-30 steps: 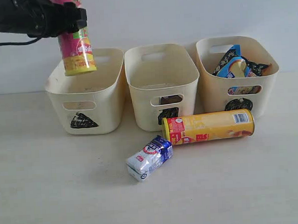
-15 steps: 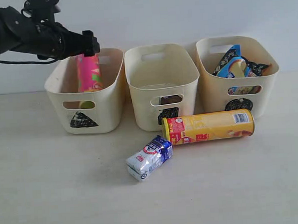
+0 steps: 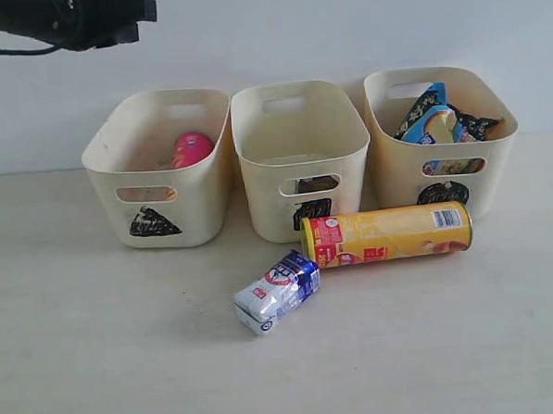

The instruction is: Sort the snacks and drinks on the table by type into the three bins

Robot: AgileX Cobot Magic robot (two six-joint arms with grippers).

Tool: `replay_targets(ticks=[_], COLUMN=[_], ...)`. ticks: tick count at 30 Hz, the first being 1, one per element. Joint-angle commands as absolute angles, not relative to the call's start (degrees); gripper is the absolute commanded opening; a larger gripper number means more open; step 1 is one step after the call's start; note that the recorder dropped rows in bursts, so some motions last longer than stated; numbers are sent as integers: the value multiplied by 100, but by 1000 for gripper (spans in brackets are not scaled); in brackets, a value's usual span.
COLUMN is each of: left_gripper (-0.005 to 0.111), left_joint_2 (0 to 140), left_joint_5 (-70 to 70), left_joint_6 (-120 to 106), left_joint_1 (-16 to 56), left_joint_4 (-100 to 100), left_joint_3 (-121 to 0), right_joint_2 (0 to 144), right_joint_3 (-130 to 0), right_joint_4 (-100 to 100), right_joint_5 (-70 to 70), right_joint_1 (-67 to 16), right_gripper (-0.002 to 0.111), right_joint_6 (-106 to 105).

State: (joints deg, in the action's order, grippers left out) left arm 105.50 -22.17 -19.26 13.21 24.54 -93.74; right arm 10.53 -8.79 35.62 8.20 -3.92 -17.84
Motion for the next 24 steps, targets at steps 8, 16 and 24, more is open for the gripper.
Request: replay_targets(ticks=[8, 16, 24], left_gripper=[4, 4, 4], left_joint_2=[8996, 7666, 6840], left_joint_5=[-3616, -3876, -4812], left_joint_6=[-1760, -1760, -2220], left_joint_1=[1315, 1315, 1315], left_joint_4=[2657, 2856, 3648], left_joint_3=[-9037, -8256, -7357], right_joint_2=[1058, 1058, 1058], right_joint_3=[-867, -867, -867], right_joint_4=[3543, 3543, 3543], right_joint_5=[829, 829, 829], right_joint_1=[-396, -396, -396], right_gripper=[0, 0, 0], right_joint_6=[-1814, -1814, -1826])
